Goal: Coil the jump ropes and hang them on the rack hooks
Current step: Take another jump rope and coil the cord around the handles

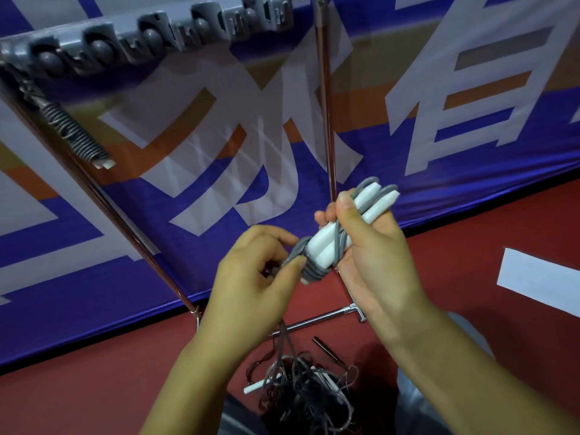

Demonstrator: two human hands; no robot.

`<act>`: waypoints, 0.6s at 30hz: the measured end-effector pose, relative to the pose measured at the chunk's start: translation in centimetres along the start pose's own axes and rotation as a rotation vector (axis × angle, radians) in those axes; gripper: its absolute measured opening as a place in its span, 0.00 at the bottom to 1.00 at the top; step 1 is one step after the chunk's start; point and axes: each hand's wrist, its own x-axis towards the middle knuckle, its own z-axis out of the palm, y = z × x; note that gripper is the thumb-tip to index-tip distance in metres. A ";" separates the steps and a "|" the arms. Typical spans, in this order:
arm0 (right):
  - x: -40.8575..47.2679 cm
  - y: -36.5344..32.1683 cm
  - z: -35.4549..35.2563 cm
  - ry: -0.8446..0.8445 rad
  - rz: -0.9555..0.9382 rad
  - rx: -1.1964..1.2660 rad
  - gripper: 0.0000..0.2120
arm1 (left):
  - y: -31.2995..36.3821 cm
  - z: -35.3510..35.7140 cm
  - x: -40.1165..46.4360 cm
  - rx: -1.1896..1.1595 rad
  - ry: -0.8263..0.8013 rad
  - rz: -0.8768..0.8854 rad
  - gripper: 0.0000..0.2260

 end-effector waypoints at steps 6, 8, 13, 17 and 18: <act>-0.1 -0.3 0.5 0.010 -0.073 -0.040 0.01 | 1.0 2.5 -1.3 -0.515 0.062 -0.357 0.12; 0.0 -0.3 0.5 0.017 -0.067 -0.028 0.01 | 1.2 3.3 -1.4 -0.407 0.084 -0.359 0.13; 0.0 -0.6 0.7 0.037 -0.089 0.014 0.01 | 2.0 3.9 -1.3 -0.328 0.121 -0.345 0.16; -0.1 -0.6 1.2 0.037 -0.110 0.006 0.01 | 2.9 3.7 -1.1 -0.708 0.165 -0.533 0.21; -0.1 -0.5 1.3 0.039 -0.115 -0.002 0.01 | 2.9 3.7 -1.1 -0.799 0.164 -0.591 0.19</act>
